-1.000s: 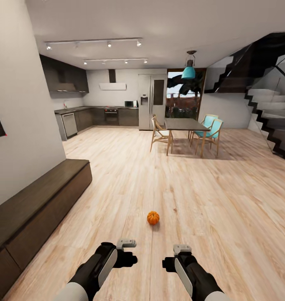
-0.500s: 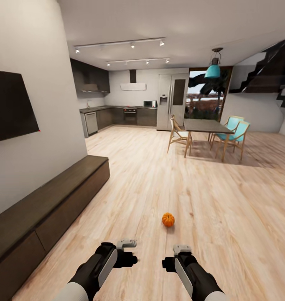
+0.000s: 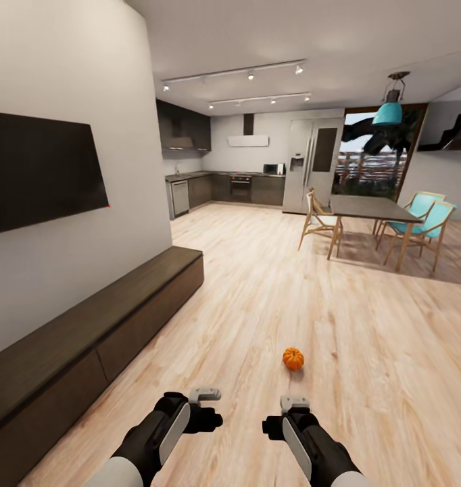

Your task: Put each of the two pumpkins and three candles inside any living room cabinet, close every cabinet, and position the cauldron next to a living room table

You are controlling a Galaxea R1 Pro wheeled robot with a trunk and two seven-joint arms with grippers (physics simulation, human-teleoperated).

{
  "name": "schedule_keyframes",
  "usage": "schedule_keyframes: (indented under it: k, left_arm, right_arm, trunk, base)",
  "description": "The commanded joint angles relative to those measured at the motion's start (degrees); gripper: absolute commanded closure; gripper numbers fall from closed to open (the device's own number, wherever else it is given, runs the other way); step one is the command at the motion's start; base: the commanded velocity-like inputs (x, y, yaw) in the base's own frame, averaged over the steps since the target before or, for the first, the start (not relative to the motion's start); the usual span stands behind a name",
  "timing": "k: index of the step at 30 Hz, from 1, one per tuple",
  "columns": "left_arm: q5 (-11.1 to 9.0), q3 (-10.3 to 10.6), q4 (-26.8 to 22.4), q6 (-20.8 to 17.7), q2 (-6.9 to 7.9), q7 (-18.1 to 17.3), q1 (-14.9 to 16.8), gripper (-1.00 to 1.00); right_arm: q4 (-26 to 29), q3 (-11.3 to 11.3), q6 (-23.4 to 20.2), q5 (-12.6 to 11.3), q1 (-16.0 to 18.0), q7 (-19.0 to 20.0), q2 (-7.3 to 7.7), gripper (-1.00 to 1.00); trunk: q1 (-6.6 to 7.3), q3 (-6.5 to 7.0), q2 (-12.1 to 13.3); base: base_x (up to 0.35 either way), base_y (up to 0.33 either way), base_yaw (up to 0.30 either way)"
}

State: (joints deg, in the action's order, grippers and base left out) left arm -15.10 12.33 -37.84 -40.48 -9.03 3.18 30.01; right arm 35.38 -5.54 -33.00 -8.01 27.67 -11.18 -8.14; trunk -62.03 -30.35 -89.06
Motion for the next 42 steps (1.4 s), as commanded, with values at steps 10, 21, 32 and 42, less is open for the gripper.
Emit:
schedule_keyframes:
  k: [10, 21, 32, 42]
  left_arm:
    - [-0.5, 0.2, 0.0, -0.2, 0.05, 0.3, 0.0, -1.0]
    - [-0.5, 0.2, 0.0, -0.2, 0.03, 0.3, 0.0, -1.0]
    - [-0.5, 0.2, 0.0, -0.2, -0.02, 0.3, 0.0, -1.0]
    - [-0.5, 0.2, 0.0, -0.2, -0.02, 0.3, 0.0, -1.0]
  right_arm:
    - [0.1, -0.3, -0.2, -0.6, 0.0, -0.5, 0.05, -1.0]
    - [0.1, -0.3, -0.2, -0.6, 0.0, -0.5, 0.05, -1.0]
    - [0.1, -0.3, -0.2, -0.6, 0.0, -0.5, 0.05, -1.0]
    - [0.1, -0.3, -0.2, -0.6, 0.0, -0.5, 0.05, -1.0]
  trunk:
    - [0.01, 0.14, 0.0]
    - [0.01, 0.38, 0.0]
    - [0.01, 0.62, 0.0]
    - [0.01, 0.85, 0.0]
  base:
    - [-0.004, -0.046, 0.293]
    - [0.0, -0.001, 0.293]
    - [0.0, 0.0, 0.293]
    - [0.0, -0.002, 0.293]
